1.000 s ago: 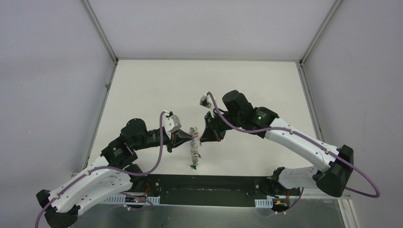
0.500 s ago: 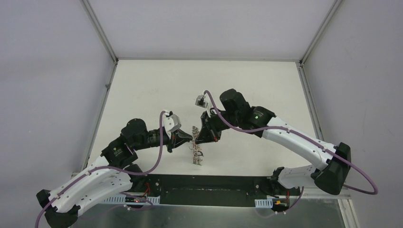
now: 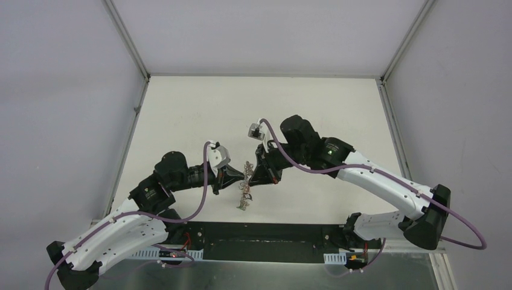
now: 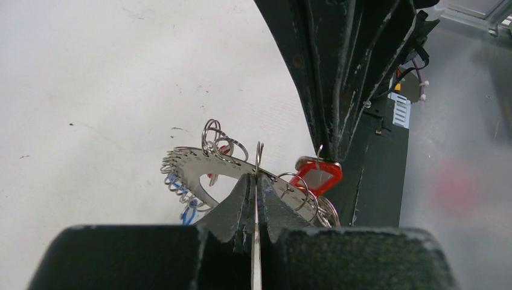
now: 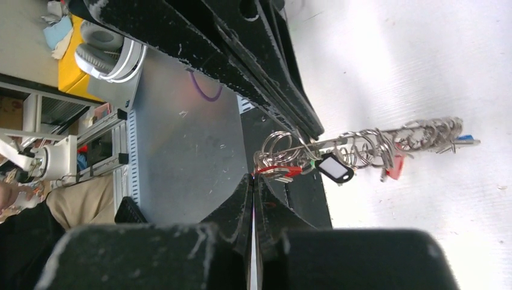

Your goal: Put the keys on the keyring

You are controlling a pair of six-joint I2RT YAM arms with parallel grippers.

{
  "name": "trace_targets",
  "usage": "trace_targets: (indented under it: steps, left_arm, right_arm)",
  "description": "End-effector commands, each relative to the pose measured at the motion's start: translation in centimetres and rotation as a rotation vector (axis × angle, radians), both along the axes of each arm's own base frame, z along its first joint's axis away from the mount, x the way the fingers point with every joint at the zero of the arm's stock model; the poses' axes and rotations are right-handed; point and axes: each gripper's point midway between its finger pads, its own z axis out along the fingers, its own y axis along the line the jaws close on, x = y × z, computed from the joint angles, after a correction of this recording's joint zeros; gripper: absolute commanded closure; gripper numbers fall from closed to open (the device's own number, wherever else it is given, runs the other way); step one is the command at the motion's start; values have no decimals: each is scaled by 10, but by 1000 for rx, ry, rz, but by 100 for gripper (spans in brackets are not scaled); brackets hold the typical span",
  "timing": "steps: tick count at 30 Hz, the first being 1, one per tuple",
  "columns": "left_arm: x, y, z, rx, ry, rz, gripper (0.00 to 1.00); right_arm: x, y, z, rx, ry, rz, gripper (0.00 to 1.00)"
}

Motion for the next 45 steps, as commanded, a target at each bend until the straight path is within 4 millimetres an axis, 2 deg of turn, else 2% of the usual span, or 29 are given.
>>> trace_targets:
  steps: [1, 14, 25, 36, 45]
  left_arm:
    - [-3, -1, 32, -87, -83, -19, 100]
    - [-9, -6, 30, -86, -57, -59, 100]
    - [-6, -4, 32, -99, -53, -36, 100]
    - [-11, -6, 35, -114, -49, -67, 100]
    - [-12, -6, 37, -119, -51, -69, 100]
  right_arm:
    - [14, -4, 26, 54, -81, -67, 100]
    - [31, 4, 32, 31, -121, -105, 100]
    - [29, -2, 19, -17, -149, -68, 100]
    - [38, -1, 14, -44, -153, -118, 100]
    - [43, -9, 1, -97, -163, -161, 100]
